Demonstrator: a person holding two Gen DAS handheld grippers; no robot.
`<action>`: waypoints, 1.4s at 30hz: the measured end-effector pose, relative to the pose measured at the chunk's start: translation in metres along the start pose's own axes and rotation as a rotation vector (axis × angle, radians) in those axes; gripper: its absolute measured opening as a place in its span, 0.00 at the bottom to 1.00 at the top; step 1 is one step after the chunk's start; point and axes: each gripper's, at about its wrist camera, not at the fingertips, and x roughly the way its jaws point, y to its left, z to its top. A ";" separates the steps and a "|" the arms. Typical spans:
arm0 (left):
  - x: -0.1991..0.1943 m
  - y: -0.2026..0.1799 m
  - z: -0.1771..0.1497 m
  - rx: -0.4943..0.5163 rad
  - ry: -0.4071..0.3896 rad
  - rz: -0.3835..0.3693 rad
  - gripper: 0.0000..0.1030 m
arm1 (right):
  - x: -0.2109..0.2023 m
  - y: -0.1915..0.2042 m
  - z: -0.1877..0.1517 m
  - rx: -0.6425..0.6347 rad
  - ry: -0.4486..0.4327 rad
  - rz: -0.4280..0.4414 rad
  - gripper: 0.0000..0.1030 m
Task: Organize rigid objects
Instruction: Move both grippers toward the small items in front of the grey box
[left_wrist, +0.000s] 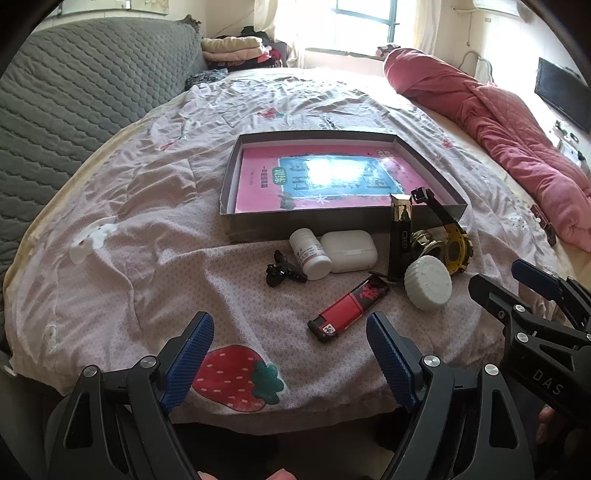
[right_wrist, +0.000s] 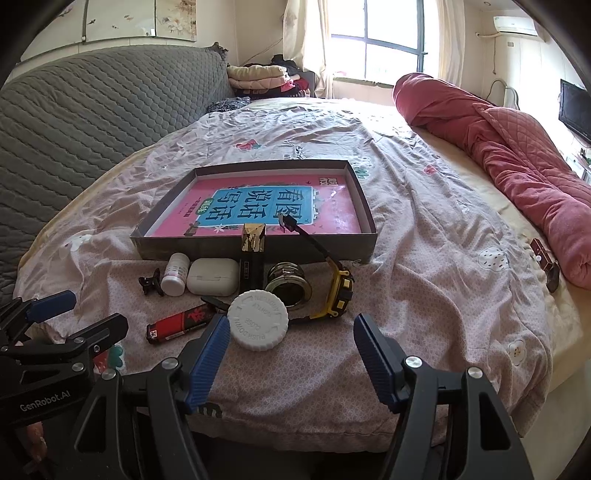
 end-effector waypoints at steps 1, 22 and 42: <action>0.000 0.000 0.000 0.001 0.000 0.000 0.83 | 0.000 0.000 0.000 0.001 0.000 0.000 0.67; 0.000 0.000 0.000 0.014 0.004 0.006 0.83 | -0.001 -0.002 0.000 0.001 -0.006 -0.011 0.67; 0.013 -0.003 -0.002 0.030 0.031 -0.063 0.83 | -0.003 -0.010 0.002 0.035 -0.008 0.014 0.67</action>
